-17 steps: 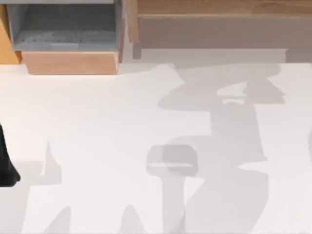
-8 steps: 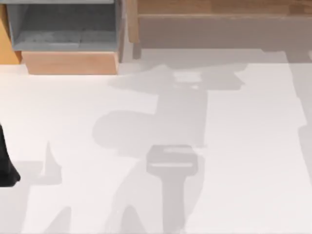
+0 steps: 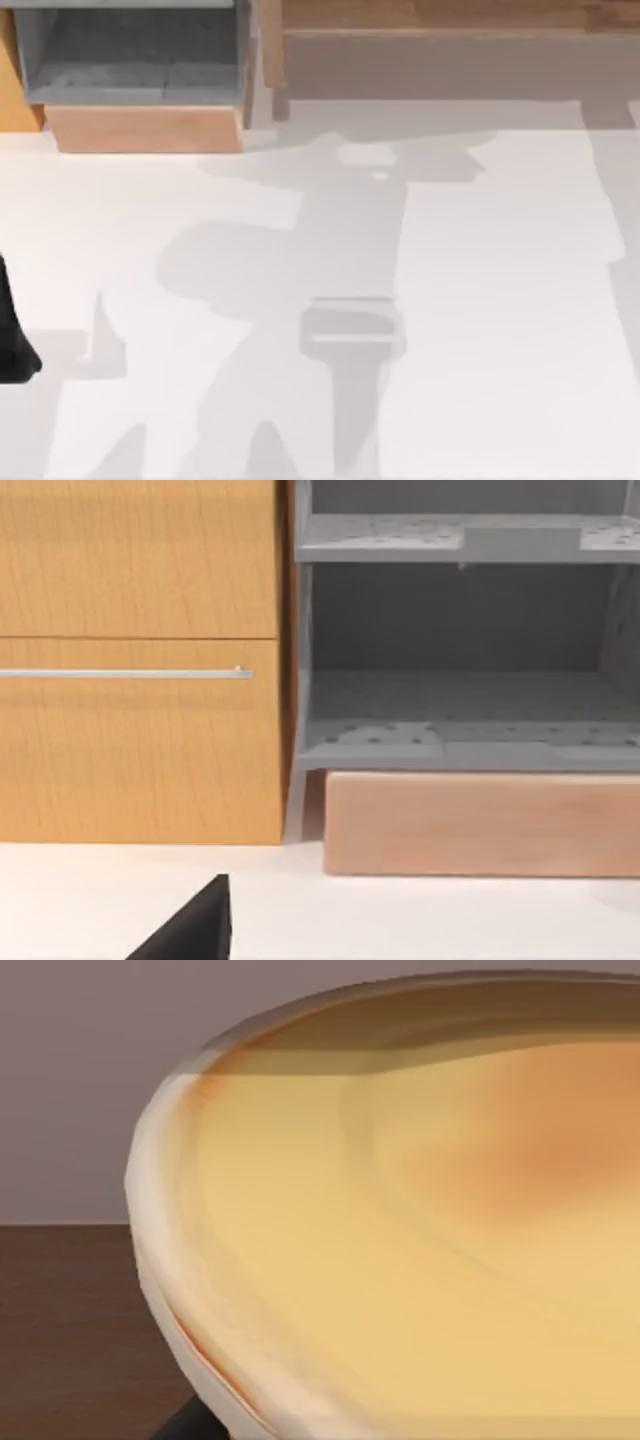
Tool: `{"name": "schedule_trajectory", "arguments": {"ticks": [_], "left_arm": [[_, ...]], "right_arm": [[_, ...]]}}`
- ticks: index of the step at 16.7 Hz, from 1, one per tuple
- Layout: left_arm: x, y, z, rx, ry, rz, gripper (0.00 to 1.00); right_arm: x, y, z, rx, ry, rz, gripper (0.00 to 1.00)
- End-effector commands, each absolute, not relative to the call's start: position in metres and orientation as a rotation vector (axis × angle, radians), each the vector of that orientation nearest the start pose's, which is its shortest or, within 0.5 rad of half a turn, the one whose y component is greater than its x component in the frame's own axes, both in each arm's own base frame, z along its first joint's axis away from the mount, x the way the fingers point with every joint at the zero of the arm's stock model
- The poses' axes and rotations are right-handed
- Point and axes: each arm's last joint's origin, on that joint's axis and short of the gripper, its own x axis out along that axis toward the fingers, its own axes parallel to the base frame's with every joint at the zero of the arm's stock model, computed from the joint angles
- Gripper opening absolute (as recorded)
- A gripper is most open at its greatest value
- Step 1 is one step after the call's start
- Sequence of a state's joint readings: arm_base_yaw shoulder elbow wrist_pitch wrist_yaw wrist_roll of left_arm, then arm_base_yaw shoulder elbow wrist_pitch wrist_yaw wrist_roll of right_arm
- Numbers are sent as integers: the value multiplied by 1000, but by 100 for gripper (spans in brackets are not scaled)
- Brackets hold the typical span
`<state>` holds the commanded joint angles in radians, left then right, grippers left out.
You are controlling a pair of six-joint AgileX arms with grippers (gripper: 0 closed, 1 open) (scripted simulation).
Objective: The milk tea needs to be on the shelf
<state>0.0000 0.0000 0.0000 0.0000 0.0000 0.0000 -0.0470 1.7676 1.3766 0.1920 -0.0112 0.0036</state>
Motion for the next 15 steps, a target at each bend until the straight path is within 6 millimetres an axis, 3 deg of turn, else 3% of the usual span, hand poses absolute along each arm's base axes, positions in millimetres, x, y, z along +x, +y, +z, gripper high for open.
{"name": "schedule_trajectory", "arguments": {"ticks": [3, 9, 14, 15], "left_arm": [[106, -1, 160, 0, 0, 0, 100], [106, -1, 160, 0, 0, 0, 100], [106, -1, 160, 0, 0, 0, 100], [106, -1, 160, 0, 0, 0, 100]], "right_arm": [[427, -17, 294, 0, 210, -22, 0], [457, -15, 271, -5, 198, -17, 0], [460, -15, 267, -5, 199, -19, 0], [460, -15, 267, -5, 199, -19, 8]]}}
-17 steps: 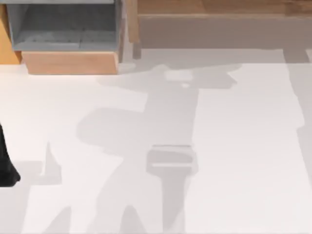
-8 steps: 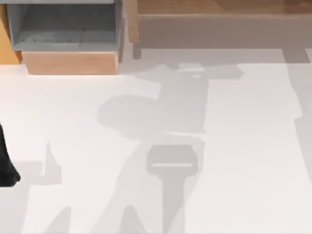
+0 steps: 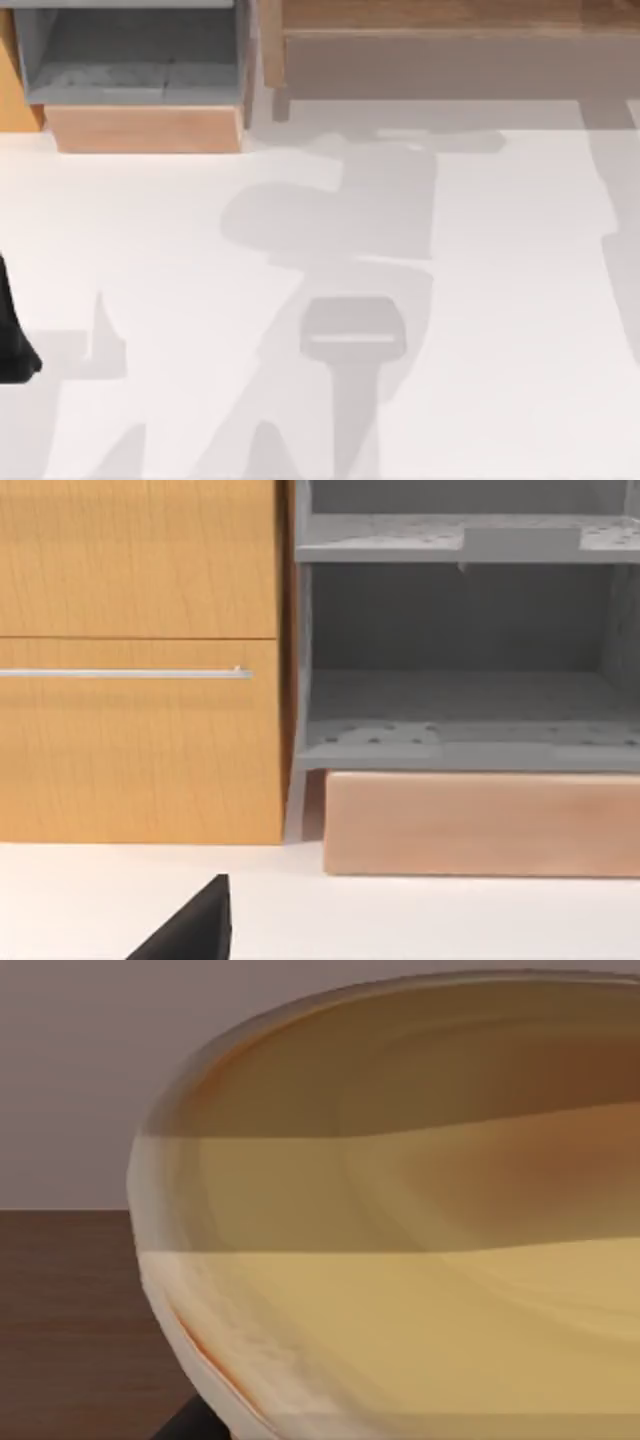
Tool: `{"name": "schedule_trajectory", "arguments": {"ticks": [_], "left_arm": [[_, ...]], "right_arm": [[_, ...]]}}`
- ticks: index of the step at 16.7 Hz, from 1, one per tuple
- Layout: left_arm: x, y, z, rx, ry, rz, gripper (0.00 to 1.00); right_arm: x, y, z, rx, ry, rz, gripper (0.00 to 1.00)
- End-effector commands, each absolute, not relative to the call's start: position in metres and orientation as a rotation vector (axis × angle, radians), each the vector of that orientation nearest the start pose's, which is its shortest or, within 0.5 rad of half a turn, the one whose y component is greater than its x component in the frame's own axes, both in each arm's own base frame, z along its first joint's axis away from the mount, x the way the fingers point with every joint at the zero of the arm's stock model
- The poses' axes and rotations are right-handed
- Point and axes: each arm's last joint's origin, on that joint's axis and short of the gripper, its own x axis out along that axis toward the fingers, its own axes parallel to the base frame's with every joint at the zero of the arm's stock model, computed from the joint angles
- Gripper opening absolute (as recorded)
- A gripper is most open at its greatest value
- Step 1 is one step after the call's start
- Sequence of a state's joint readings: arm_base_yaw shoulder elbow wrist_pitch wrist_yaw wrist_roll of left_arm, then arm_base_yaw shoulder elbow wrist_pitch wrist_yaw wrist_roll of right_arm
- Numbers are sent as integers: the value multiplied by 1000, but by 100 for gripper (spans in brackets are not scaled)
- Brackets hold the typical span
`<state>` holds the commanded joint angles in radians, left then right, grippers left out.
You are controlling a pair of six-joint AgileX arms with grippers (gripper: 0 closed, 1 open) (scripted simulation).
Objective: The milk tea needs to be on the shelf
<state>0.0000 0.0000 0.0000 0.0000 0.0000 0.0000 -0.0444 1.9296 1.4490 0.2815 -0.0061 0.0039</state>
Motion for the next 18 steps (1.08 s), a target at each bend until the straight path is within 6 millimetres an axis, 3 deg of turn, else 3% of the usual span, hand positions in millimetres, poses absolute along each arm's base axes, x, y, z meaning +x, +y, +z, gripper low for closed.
{"name": "schedule_trajectory", "arguments": {"ticks": [12, 18], "left_arm": [[106, -1, 160, 0, 0, 0, 100], [106, -1, 160, 0, 0, 0, 100]], "right_arm": [[460, -15, 267, -5, 199, -19, 98], [460, -15, 267, -5, 199, -19, 100]]}}
